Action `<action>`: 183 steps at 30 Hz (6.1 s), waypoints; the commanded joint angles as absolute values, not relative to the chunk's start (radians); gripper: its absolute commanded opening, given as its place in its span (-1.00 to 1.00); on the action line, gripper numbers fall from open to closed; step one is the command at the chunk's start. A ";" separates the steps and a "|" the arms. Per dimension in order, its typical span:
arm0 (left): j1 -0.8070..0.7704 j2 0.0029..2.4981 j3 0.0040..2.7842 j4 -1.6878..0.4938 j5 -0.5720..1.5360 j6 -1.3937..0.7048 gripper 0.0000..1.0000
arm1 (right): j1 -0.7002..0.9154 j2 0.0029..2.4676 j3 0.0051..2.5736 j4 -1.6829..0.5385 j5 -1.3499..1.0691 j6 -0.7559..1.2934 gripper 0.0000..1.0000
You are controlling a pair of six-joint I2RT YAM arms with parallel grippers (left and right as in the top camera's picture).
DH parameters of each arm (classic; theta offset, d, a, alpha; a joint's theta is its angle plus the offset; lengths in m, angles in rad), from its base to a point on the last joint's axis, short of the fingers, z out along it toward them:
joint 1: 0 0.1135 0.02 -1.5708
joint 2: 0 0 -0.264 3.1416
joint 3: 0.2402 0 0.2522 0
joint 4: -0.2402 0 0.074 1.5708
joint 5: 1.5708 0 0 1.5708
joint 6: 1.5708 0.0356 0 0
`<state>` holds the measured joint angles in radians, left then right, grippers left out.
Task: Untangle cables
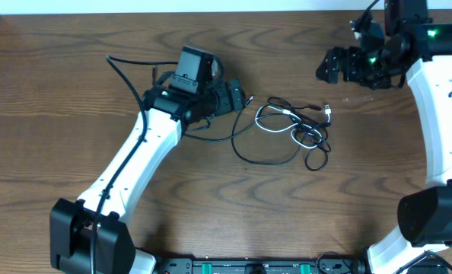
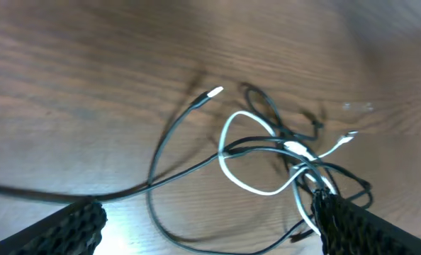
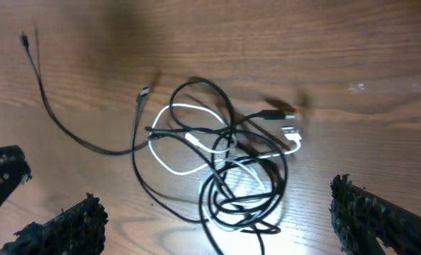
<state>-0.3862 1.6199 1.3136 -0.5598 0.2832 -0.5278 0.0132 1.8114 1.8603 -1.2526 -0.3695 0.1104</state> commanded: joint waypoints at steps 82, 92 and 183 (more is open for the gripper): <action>-0.524 1.891 1.527 -0.634 0.362 -0.490 0.97 | -0.169 1.813 1.856 -1.407 -0.372 0.132 0.98; -0.524 1.891 1.526 -0.620 0.347 -0.447 0.96 | -0.169 1.813 1.856 -1.411 -0.373 0.115 0.99; -0.515 1.869 1.566 -0.455 0.318 -0.139 -0.85 | -0.122 1.813 1.856 -1.332 -0.446 0.072 0.98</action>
<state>-0.5438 2.0274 1.5082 -0.4500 0.3145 -0.0731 -0.1543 1.8114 1.8572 -1.3392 -0.3836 0.0895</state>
